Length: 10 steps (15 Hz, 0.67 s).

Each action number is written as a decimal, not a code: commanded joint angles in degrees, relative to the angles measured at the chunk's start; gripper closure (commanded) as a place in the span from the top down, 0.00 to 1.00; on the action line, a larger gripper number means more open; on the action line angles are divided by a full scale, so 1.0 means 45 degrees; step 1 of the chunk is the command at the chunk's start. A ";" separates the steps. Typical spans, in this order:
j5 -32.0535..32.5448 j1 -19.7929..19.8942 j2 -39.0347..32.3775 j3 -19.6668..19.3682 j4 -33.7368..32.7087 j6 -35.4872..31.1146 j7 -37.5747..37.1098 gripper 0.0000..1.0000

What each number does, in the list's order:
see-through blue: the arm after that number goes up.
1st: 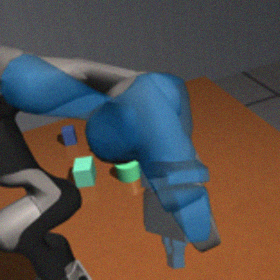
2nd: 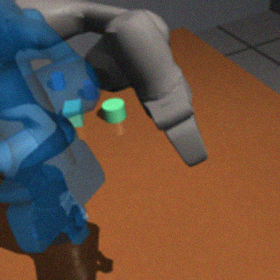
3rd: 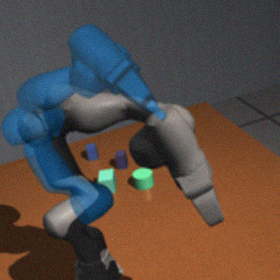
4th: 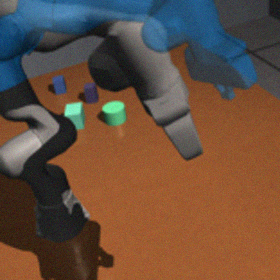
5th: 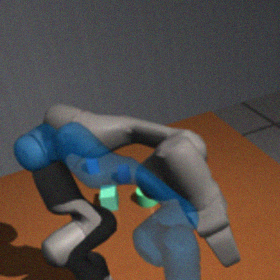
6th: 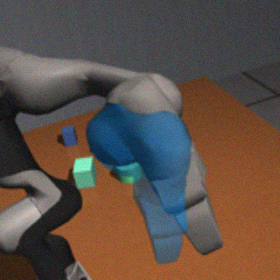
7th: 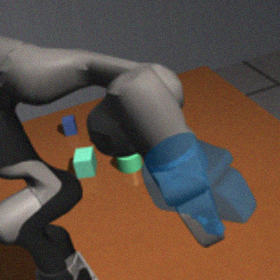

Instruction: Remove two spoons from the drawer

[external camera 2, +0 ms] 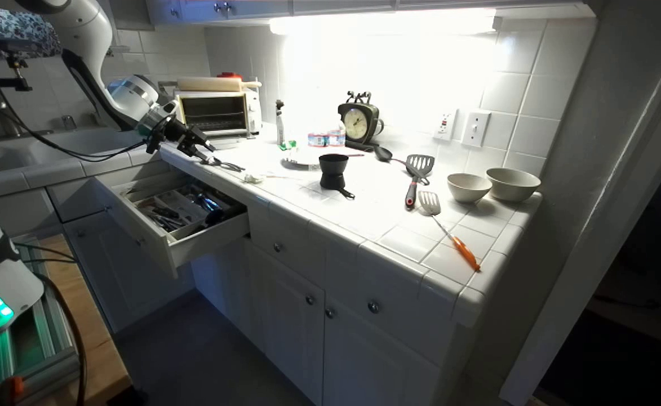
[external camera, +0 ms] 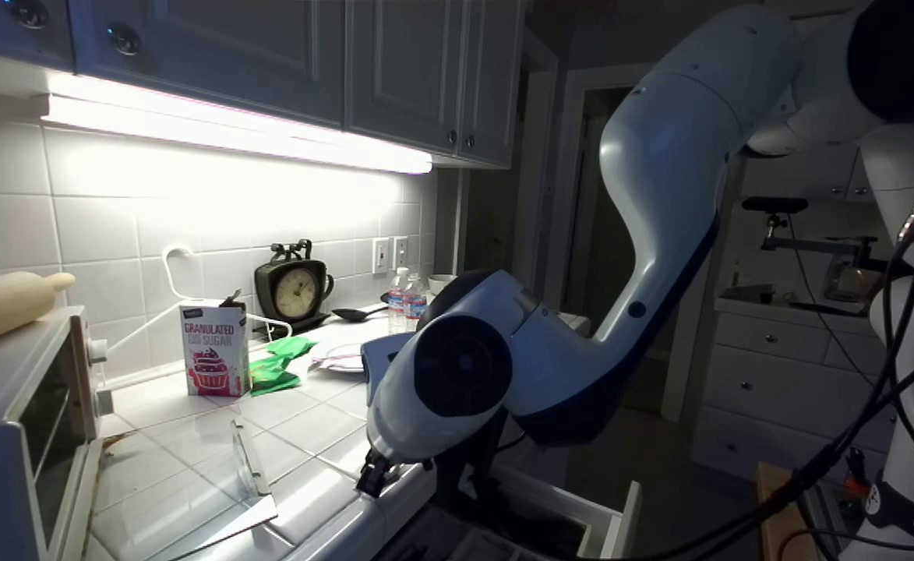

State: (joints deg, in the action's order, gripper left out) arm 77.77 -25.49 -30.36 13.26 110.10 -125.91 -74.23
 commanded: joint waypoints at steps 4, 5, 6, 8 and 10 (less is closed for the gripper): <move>0.0259 0.0108 0.0260 0.0125 0.0079 -0.0033 -0.0710 0.94; 0.0262 0.0113 0.0302 0.0126 0.0086 -0.0033 -0.0773 0.99; 0.0265 0.0118 0.0344 0.0128 0.0098 -0.0034 -0.0845 0.95; 0.0245 0.0126 0.0430 0.0142 0.0130 -0.0032 -0.0939 0.96; 0.0128 0.0150 0.0607 0.0192 0.0230 -0.0037 -0.1022 0.99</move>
State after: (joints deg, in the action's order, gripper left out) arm 77.77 -25.42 -29.19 13.27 110.05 -125.91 -76.95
